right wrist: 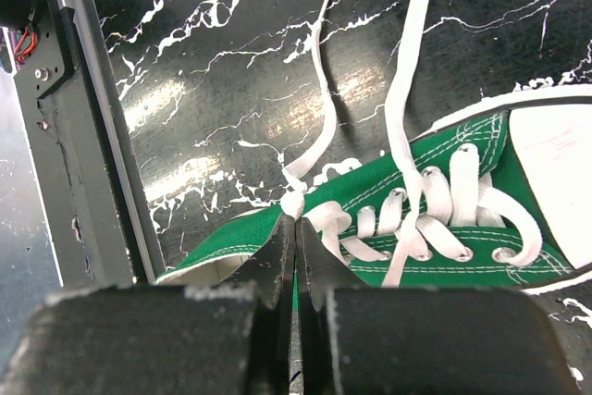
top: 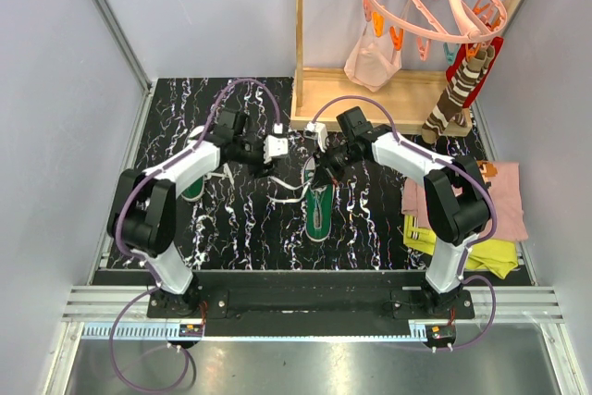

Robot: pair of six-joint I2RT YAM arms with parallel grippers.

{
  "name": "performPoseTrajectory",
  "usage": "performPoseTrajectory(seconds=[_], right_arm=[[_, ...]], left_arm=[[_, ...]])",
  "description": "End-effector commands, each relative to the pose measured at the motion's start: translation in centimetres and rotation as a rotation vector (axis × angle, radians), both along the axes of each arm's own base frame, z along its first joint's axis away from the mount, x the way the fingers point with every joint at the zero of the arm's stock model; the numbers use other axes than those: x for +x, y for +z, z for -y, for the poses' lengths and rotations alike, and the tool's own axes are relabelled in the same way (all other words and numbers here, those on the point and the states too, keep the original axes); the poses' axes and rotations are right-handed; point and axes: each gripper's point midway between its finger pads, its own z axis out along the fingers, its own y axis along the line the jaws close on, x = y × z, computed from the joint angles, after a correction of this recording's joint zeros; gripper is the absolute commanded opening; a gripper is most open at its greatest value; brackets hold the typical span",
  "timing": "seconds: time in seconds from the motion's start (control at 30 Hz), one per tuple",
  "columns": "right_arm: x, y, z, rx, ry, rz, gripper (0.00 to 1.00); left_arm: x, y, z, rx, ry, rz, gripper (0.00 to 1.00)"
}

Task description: Tie the shoes

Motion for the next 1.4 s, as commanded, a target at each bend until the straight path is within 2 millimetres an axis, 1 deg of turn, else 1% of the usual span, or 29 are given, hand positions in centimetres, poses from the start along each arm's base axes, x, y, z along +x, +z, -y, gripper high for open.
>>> performPoseTrajectory(seconds=[0.0, 0.03, 0.07, 0.1, 0.13, 0.2, 0.27, 0.3, 0.4, 0.43, 0.47, 0.53, 0.57, 0.63, 0.7, 0.8, 0.9, 0.93, 1.0, 1.03, 1.07, 1.1, 1.13, 1.2, 1.23, 1.27, 1.37], right_arm=[[0.7, 1.7, 0.0, 0.02, -0.009, 0.064, 0.0], [0.7, 1.7, 0.0, 0.018, -0.01, 0.063, 0.0], [0.8, 1.7, 0.0, 0.017, -0.014, 0.063, 0.0], [0.7, 1.5, 0.1, 0.013, -0.016, 0.057, 0.0], [0.7, 1.5, 0.1, 0.013, -0.016, 0.057, 0.0], [0.8, 1.4, 0.1, 0.01, -0.018, 0.054, 0.0], [0.8, 1.4, 0.1, 0.01, -0.02, 0.051, 0.0], [0.8, 1.2, 0.1, 0.008, -0.02, 0.047, 0.0], [0.8, 1.2, 0.0, 0.01, -0.021, 0.041, 0.0], [0.8, 1.2, 0.0, 0.01, -0.021, 0.041, 0.0], [0.7, 1.1, 0.0, 0.01, -0.019, 0.04, 0.0], [0.8, 1.1, -0.1, 0.008, -0.019, 0.038, 0.0], [0.8, 1.0, 0.0, 0.008, -0.021, 0.038, 0.0], [0.8, 1.0, 0.0, 0.007, -0.022, 0.035, 0.0], [0.9, 0.9, -0.1, 0.007, -0.023, 0.035, 0.0], [0.9, 0.9, -0.1, 0.007, -0.023, 0.035, 0.0], [1.0, 0.9, -0.1, 0.006, -0.022, 0.04, 0.0], [1.0, 1.0, -0.1, 0.007, -0.022, 0.039, 0.0], [1.0, 1.1, -0.1, 0.011, -0.019, 0.039, 0.0], [1.0, 1.1, -0.2, 0.012, -0.019, 0.04, 0.0], [1.0, 1.1, -0.3, 0.012, -0.017, 0.038, 0.0], [1.1, 0.9, -0.3, 0.012, -0.017, 0.035, 0.0], [1.2, 1.0, -0.3, 0.013, -0.018, 0.036, 0.0], [1.3, 1.0, -0.4, 0.012, -0.018, 0.037, 0.0], [1.3, 1.0, -0.4, 0.013, -0.017, 0.037, 0.0], [1.2, 1.0, -0.4, 0.013, -0.014, 0.038, 0.0], [1.1, 0.8, -0.2, 0.01, -0.012, 0.041, 0.0]], left_arm=[[-0.2, -1.9, 0.4, 0.123, -0.217, 0.108, 0.5], [-0.3, -2.1, 0.5, 0.134, -0.237, 0.109, 0.5], [-0.2, -2.4, 0.7, 0.158, -0.29, 0.146, 0.5], [-0.8, -3.0, 0.4, 0.189, -0.32, 0.135, 0.5], [-0.9, -3.3, 0.3, 0.21, -0.375, 0.176, 0.5], [-1.4, -4.2, 0.0, 0.247, -0.412, 0.166, 0.49], [-1.1, -4.5, 0.1, 0.271, -0.446, 0.175, 0.49], [-1.4, -4.9, -0.1, 0.293, -0.459, 0.155, 0.49], [-0.9, -5.4, 0.1, 0.331, -0.473, 0.13, 0.49], [-0.4, -5.0, 0.3, 0.337, -0.48, 0.141, 0.48], [-0.7, -5.7, 0.3, 0.346, -0.493, 0.118, 0.48], [-0.2, -5.7, 0.4, 0.365, -0.513, 0.132, 0.48], [-0.6, -6.3, 0.2, 0.374, -0.529, 0.11, 0.48], [-0.3, -6.5, 0.0, 0.401, -0.547, 0.117, 0.48], [-0.6, -7.2, -0.2, 0.422, -0.567, 0.094, 0.48], [0.0, -7.8, -0.1, 0.441, -0.569, 0.08, 0.49], [1.1, -8.3, 0.3, 0.453, -0.547, 0.067, 0.51], [1.8, -8.6, 0.5, 0.456, -0.543, 0.064, 0.51], [1.5, -9.0, 0.2, 0.475, -0.567, 0.034, 0.5], [1.4, -9.3, 0.3, 0.479, -0.599, 0.033, 0.47], [0.7, -9.5, 0.0, 0.489, -0.619, 0.002, 0.42], [0.4, -9.6, -0.2, 0.503, -0.632, -0.006, 0.37], [-0.2, -9.9, -0.4, 0.516, -0.666, -0.002, 0.28], [-0.7, -10.3, -1.0, 0.538, -0.7, 0.008, 0.24], [-1.2, -10.3, -1.3, 0.541, -0.718, 0.015, 0.19], [-1.3, -10.3, -1.3, 0.545, -0.72, 0.023, 0.16], [-1.4, -9.8, -1.8, 0.562, -0.696, 0.017, 0.0]])
